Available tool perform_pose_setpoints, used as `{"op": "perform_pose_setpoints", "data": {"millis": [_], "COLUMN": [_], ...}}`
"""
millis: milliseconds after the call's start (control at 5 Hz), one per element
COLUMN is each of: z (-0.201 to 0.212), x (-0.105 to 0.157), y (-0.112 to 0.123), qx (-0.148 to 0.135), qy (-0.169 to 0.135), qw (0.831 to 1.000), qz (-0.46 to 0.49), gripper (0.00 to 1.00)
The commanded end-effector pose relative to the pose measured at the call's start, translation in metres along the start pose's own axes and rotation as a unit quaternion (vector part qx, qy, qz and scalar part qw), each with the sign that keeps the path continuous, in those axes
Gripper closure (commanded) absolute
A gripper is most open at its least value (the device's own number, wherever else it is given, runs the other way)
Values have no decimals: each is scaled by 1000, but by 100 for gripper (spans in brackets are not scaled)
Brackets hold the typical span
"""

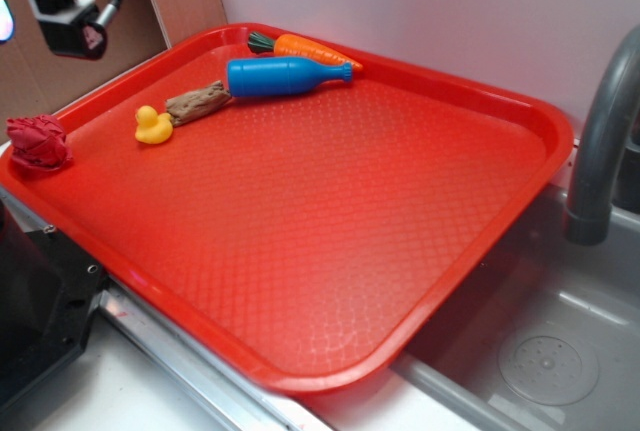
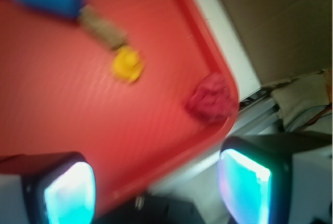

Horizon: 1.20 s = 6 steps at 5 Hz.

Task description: Grab the red paper.

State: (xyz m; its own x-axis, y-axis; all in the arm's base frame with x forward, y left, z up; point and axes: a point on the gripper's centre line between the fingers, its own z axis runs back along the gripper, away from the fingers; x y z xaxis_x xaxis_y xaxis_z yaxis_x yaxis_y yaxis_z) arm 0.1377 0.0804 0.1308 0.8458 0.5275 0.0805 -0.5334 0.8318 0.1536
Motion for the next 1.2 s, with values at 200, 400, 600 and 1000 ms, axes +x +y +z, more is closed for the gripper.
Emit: {"op": "perform_pose_setpoints", "data": {"millis": [200, 400, 600, 1000], "z": [-66, -78, -78, -78], "x": [-1, -7, -7, -7], "y": [45, 58, 58, 58], "qx": [66, 65, 65, 65], "qy": [5, 17, 17, 17], "qw": [997, 997, 997, 997], "qz": [-49, -44, -44, -44], "gripper": [0, 0, 0, 0]}}
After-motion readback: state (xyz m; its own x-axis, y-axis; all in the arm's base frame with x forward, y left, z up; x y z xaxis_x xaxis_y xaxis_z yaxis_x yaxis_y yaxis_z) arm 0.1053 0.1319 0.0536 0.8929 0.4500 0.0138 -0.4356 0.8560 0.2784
